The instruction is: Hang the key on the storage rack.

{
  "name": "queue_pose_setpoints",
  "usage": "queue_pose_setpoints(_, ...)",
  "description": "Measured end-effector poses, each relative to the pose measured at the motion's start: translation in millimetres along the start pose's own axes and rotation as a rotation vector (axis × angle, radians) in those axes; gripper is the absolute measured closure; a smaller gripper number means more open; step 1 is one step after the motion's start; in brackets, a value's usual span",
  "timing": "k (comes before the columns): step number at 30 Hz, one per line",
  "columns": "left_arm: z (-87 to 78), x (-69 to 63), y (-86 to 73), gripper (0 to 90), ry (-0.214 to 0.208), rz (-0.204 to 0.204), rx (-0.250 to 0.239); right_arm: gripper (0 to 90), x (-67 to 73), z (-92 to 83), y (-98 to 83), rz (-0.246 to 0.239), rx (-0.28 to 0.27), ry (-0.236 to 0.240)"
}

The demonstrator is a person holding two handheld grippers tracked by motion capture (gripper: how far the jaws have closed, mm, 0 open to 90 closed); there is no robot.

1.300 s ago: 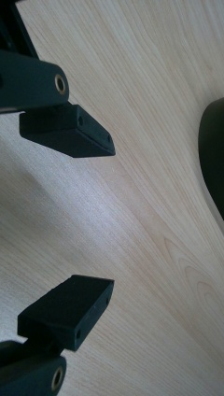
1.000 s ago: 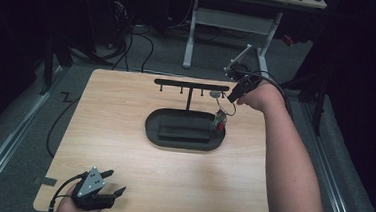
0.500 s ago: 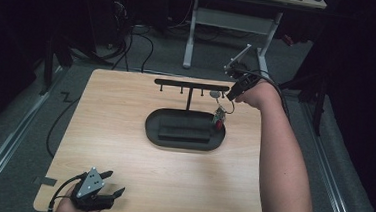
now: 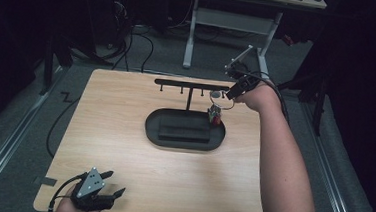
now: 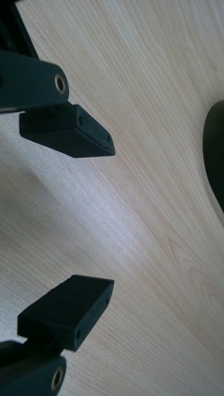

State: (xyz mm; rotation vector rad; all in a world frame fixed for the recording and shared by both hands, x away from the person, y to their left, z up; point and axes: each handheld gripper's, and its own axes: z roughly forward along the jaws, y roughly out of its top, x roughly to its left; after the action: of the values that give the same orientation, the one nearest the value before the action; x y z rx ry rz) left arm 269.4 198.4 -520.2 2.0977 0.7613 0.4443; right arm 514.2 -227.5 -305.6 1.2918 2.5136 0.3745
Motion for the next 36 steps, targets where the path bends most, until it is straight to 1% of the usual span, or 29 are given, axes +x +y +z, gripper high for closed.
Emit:
queue_pose_setpoints(1,0.1,-0.1,0.2,30.4,0.0,0.0,-0.001,71.7,1.9,-0.3,-2.4,0.008,-0.007,0.0)
queue_pose_setpoints(3,0.1,0.0,0.2,30.4,0.001,0.003,0.0,67.3,5.7,-0.7,-7.3,0.001,-0.021,-0.003)
queue_pose_setpoints(4,-0.1,0.5,0.2,30.3,0.001,0.004,0.002,63.3,8.0,-0.7,-10.0,0.002,-0.026,0.001)
queue_pose_setpoints(8,-0.8,2.7,0.0,30.0,0.004,-0.007,-0.006,52.5,17.4,0.3,-22.7,0.016,-0.066,0.012)
queue_pose_setpoints(9,-1.5,3.9,0.2,29.9,0.002,-0.009,-0.003,49.7,19.4,1.1,-26.2,0.031,-0.073,0.017)
queue_pose_setpoints(11,-1.5,4.9,-0.2,29.8,0.007,-0.017,-0.012,44.4,22.0,3.2,-32.8,0.039,-0.088,0.021)
queue_pose_setpoints(14,-2.5,5.7,-0.2,29.6,0.009,-0.019,-0.009,38.0,27.2,6.8,-46.3,0.041,-0.126,0.023)
queue_pose_setpoints(18,-2.7,4.8,0.1,29.6,0.011,-0.019,-0.014,36.1,32.4,12.6,-64.7,0.026,-0.162,0.026)
queue_pose_setpoints(23,-1.0,3.1,0.6,29.5,0.007,-0.011,-0.011,35.4,32.3,23.7,-86.6,0.069,-0.206,0.034)
queue_pose_setpoints(27,0.2,3.1,0.1,29.5,0.005,-0.011,-0.008,35.3,33.1,34.7,-106.5,0.098,-0.258,0.038)
queue_pose_setpoints(30,0.8,4.0,-0.4,29.5,0.002,-0.013,-0.003,34.1,34.8,42.4,-119.5,0.115,-0.283,0.053)
queue_pose_setpoints(32,1.2,4.3,-0.4,29.5,0.001,-0.013,-0.001,34.3,37.8,46.0,-126.9,0.113,-0.304,0.049)
queue_pose_setpoints(33,1.5,4.2,-0.5,29.5,0.001,-0.014,-0.002,33.6,39.9,47.6,-129.8,0.114,-0.297,0.046)
queue_pose_setpoints(34,1.7,4.2,-0.6,29.5,0.0,-0.015,-0.002,33.1,42.7,49.3,-133.5,0.109,-0.303,0.039)
queue_pose_setpoints(36,2.1,3.9,-0.6,29.5,-0.001,-0.01,0.003,34.3,46.9,50.5,-140.7,0.109,-0.339,0.03)
